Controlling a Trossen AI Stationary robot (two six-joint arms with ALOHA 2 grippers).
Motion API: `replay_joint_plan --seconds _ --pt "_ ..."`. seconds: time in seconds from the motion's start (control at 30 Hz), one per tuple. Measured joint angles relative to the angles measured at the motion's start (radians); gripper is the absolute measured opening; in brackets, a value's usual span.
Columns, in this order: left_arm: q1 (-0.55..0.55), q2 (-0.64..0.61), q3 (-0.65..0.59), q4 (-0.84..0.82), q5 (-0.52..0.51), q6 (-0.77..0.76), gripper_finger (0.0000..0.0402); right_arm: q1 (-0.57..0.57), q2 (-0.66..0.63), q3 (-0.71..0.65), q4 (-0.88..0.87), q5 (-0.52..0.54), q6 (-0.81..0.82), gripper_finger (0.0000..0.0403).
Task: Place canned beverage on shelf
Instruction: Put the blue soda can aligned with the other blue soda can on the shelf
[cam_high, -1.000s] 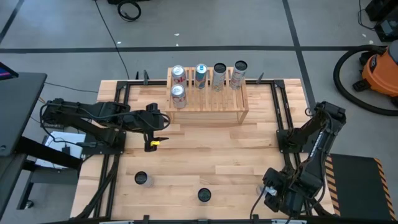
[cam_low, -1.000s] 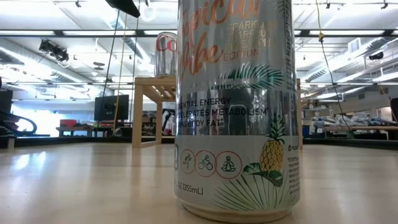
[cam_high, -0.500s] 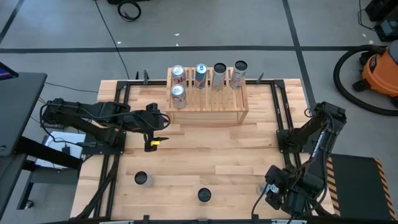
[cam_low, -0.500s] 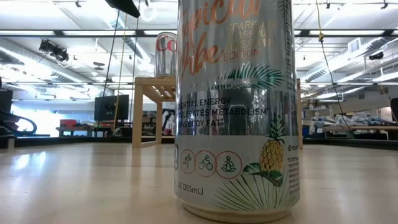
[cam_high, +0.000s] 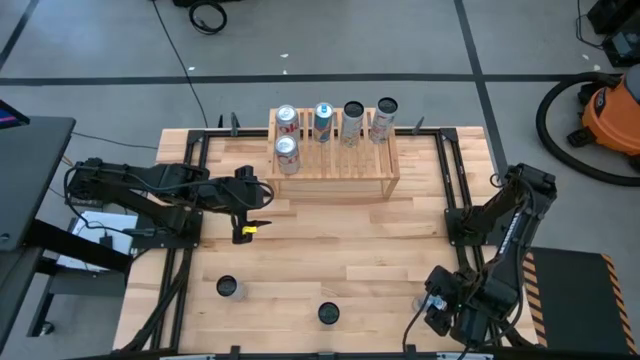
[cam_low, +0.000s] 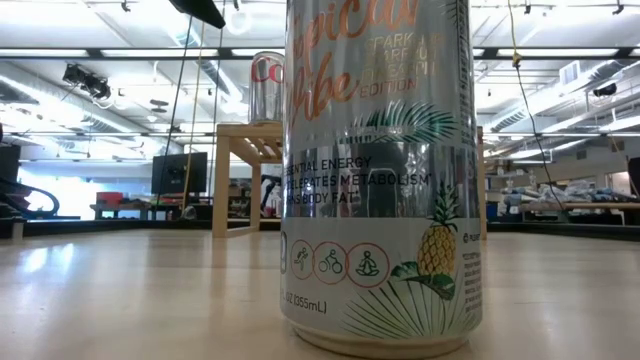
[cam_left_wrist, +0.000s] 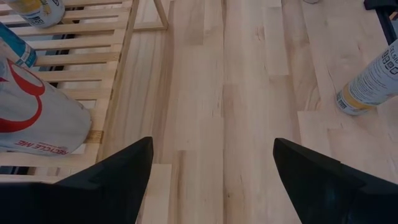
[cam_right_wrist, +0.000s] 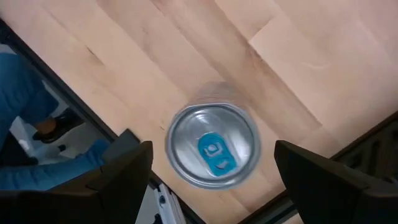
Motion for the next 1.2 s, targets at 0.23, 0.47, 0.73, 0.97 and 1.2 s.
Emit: replay_joint_plan --seconds 0.23,0.47,0.73,0.97,1.2 --pt "0.000 0.000 0.000 0.000 0.000 0.000 0.0334 0.000 0.000 -0.010 0.043 -0.001 -0.003 0.0345" --pt "0.000 0.000 0.000 0.000 0.000 0.000 0.0334 0.000 0.000 -0.010 0.003 0.028 0.019 0.0345" --pt "0.000 0.000 0.000 0.000 0.000 0.000 0.0334 0.000 0.000 -0.010 0.036 0.026 0.027 0.0345" --pt "0.000 0.000 0.000 0.000 0.000 0.001 0.0334 0.000 0.039 -0.011 0.071 -0.006 0.011 0.0345" --pt "0.000 0.000 0.000 0.000 0.000 0.001 0.0334 0.000 0.073 -0.011 0.060 -0.023 0.004 0.0345"
